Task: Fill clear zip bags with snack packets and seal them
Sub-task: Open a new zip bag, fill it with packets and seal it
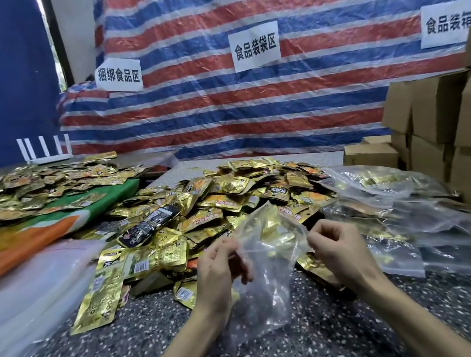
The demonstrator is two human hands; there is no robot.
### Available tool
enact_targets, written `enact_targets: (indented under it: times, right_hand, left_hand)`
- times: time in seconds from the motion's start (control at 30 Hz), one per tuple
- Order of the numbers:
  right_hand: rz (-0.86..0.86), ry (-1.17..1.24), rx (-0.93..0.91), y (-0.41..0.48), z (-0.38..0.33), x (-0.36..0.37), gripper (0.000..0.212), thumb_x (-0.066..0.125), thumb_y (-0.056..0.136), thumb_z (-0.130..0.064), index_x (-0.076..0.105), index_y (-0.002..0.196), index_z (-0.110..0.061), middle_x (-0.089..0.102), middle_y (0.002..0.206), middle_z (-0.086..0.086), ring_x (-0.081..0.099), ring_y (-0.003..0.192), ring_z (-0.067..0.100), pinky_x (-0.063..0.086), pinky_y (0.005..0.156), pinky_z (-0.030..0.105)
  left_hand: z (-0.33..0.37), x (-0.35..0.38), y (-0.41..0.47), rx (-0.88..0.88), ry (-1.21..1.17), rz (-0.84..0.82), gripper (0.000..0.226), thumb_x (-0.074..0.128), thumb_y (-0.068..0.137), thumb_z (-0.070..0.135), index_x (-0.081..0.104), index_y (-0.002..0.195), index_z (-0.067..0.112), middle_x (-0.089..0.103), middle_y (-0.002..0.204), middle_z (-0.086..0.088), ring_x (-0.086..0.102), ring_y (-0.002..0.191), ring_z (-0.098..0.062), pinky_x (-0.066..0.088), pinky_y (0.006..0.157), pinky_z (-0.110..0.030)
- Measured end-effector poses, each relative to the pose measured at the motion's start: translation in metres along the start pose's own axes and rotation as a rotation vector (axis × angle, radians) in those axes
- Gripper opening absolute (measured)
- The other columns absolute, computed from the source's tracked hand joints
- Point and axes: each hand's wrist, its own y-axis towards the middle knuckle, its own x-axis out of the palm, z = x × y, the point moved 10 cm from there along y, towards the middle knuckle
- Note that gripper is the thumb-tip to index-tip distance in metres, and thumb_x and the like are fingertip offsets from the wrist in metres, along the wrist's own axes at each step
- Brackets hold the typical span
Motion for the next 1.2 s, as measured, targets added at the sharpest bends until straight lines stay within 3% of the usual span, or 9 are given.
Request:
enact_targets:
  times: [0.07,0.13,0.23,0.43,0.67,0.83,0.97,1.07,1.2]
  right_hand:
    - [0.031,-0.089,-0.100,-0.004,-0.015,-0.001,0.014,0.069,0.074,-0.019,0.064,0.088,-0.020,0.063,0.087,-0.002,0.053,0.064,0.017,0.050,0.057,0.029]
    - [-0.027,-0.203,-0.306,-0.011,-0.038,0.010,0.043,0.064,0.070,-0.015,0.067,0.110,-0.028,0.057,0.115,-0.003,0.052,0.068,0.012,0.047,0.057,0.016]
    - [-0.226,-0.287,-0.557,-0.028,-0.061,0.037,0.037,0.058,0.076,-0.010,0.076,0.104,-0.025,0.055,0.136,-0.008,0.057,0.074,0.004,0.046,0.062,0.011]
    - [-0.349,-0.289,-0.587,-0.033,-0.062,0.044,0.018,0.056,0.082,-0.014,0.073,0.077,-0.011,0.071,0.098,-0.007,0.063,0.086,0.002,0.044,0.072,0.007]
    - [-0.194,-0.213,-0.555,-0.023,-0.059,0.027,0.015,0.047,0.080,-0.008,0.053,0.066,-0.007,0.050,0.067,-0.005,0.047,0.063,0.013,0.035,0.057,0.023]
    - [-0.177,-0.182,-0.550,-0.021,-0.058,0.020,0.021,0.040,0.079,-0.023,0.047,0.064,-0.011,0.045,0.067,-0.005,0.043,0.063,0.013,0.033,0.056,0.025]
    - [-0.172,-0.221,-0.574,-0.022,-0.061,0.022,0.018,0.041,0.078,-0.021,0.046,0.062,-0.014,0.047,0.066,-0.003,0.043,0.062,0.012,0.035,0.054,0.032]
    - [-0.182,-0.228,-0.585,-0.024,-0.063,0.024,0.014,0.041,0.078,-0.019,0.046,0.065,-0.021,0.044,0.068,-0.011,0.041,0.062,0.007,0.035,0.054,0.028]
    - [-0.176,-0.233,-0.575,-0.023,-0.059,0.023,0.013,0.043,0.077,-0.021,0.047,0.064,-0.020,0.045,0.068,-0.010,0.045,0.062,0.013,0.039,0.053,0.037]
  left_hand:
    - [0.001,-0.001,0.001,-0.020,-0.082,0.007,0.022,0.058,0.080,0.028,0.057,0.061,0.017,0.051,0.054,-0.003,0.047,0.046,-0.015,0.044,0.045,-0.025]
    - [0.000,0.000,0.001,-0.042,-0.112,0.008,0.023,0.058,0.082,0.028,0.052,0.067,0.011,0.049,0.053,-0.005,0.046,0.043,-0.019,0.043,0.044,-0.027]
    - [-0.004,-0.003,0.001,-0.068,-0.094,0.048,0.029,0.054,0.094,0.022,0.051,0.067,0.013,0.047,0.051,-0.003,0.044,0.042,-0.019,0.041,0.046,-0.030]
    - [-0.003,-0.015,0.004,-0.124,-0.243,0.163,0.018,0.058,0.091,0.022,0.056,0.080,0.008,0.058,0.060,-0.004,0.056,0.050,-0.016,0.049,0.048,-0.031]
    - [0.053,-0.029,0.013,0.196,0.606,0.219,0.010,0.054,0.097,0.020,0.061,0.089,0.021,0.063,0.094,0.006,0.057,0.077,0.001,0.045,0.067,-0.016]
    - [0.066,-0.082,0.057,-0.099,1.402,0.183,0.045,0.065,0.084,0.010,0.054,0.126,0.022,0.055,0.129,0.001,0.050,0.119,-0.017,0.037,0.107,-0.042]
    - [0.040,-0.120,0.060,-0.422,1.573,-0.145,0.065,0.066,0.087,0.015,0.041,0.147,0.013,0.049,0.144,-0.010,0.053,0.124,-0.025,0.046,0.103,-0.035]
    - [0.038,-0.129,0.063,-0.415,1.773,-0.189,0.067,0.066,0.086,0.023,0.041,0.148,0.021,0.054,0.142,-0.005,0.052,0.126,-0.022,0.045,0.103,-0.033]
    - [0.057,-0.119,0.072,-0.247,2.013,-0.113,0.051,0.081,0.061,0.042,0.067,0.109,0.034,0.069,0.102,0.006,0.060,0.107,-0.019,0.047,0.082,-0.033]
